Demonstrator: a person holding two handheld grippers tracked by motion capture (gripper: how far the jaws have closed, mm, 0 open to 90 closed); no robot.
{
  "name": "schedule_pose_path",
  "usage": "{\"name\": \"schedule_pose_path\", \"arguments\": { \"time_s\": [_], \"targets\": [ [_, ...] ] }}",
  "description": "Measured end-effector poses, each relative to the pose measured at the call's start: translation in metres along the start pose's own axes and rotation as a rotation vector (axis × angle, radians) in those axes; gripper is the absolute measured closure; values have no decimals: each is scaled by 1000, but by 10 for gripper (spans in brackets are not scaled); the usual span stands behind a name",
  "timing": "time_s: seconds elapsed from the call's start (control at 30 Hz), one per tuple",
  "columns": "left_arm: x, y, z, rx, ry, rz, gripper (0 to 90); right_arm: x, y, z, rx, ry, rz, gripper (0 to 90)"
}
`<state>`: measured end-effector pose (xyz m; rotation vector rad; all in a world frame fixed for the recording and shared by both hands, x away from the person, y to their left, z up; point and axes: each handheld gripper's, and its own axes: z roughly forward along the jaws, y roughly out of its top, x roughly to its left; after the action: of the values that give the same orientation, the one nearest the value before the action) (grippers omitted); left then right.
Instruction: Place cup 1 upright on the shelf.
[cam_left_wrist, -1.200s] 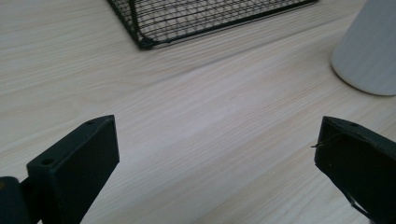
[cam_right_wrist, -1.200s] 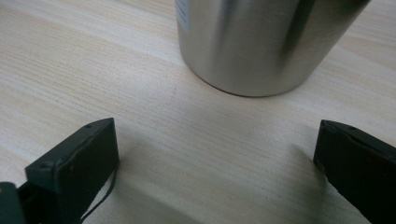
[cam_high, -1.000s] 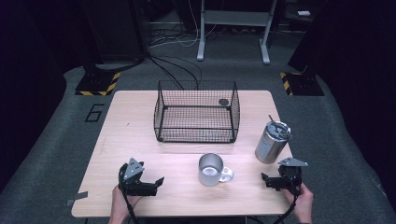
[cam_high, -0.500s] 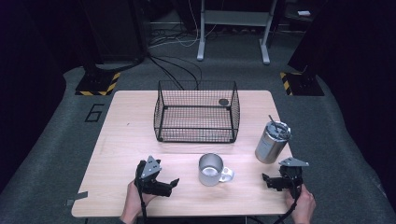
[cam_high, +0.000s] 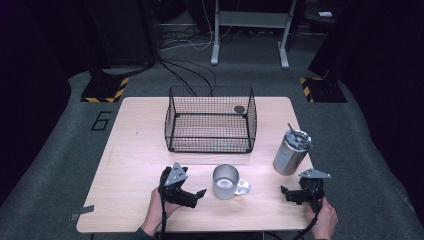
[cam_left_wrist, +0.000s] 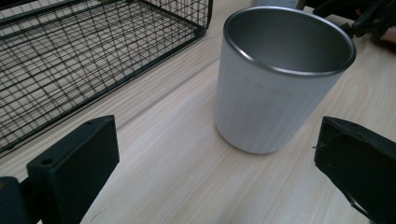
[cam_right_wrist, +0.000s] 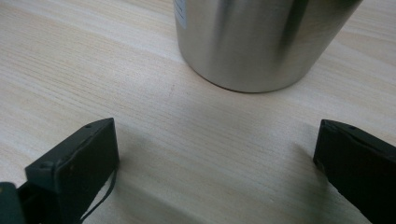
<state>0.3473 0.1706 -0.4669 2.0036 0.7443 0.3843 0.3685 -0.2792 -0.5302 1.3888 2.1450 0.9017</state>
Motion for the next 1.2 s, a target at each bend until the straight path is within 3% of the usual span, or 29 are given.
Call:
{"name": "schedule_pose_path", "arguments": {
  "time_s": [0.13,0.5,0.77,1.07,1.2],
  "targets": [
    [-4,5,6,-20,-25,2,2,0,0,0,0,0,0,0],
    [-17,20,28,-5,-84,32,2,0,0,0,2,-2,8,0],
    [-23,29,44,8,-107,67,3,0,0,0,2,-2,8,0],
    [-28,36,59,2,-144,66,3,0,0,0,2,-2,8,0],
    [-30,36,66,15,-143,93,12,0,0,0,2,-2,8,0]
  ]
}}
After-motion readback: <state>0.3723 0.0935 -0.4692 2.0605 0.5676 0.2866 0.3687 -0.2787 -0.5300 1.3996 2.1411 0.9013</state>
